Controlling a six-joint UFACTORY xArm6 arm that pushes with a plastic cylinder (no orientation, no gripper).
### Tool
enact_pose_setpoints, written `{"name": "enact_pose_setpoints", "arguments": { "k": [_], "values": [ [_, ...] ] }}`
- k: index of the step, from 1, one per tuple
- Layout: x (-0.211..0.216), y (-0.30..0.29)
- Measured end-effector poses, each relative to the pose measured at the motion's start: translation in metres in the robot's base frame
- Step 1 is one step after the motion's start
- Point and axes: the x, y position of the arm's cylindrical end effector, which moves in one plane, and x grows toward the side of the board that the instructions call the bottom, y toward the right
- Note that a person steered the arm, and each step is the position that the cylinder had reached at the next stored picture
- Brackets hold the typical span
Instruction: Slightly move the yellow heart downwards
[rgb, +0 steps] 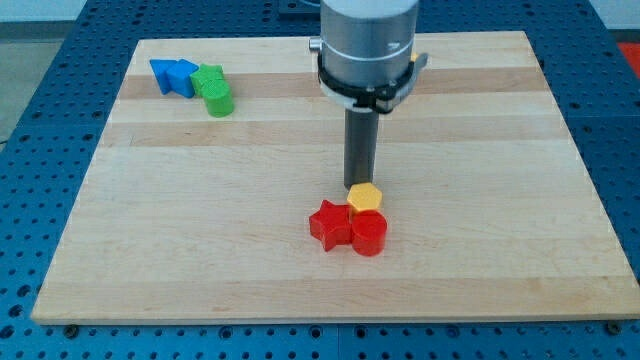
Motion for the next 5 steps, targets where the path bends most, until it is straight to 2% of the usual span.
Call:
{"name": "enact_pose_setpoints", "arguments": {
  "k": [1,2,3,4,5],
  "values": [
    [-0.007,0.044],
    [-0.054,0.126],
    [-0.139,0.183],
    [-0.213,0.171],
    [-0.251,0.137]
  ]
}}
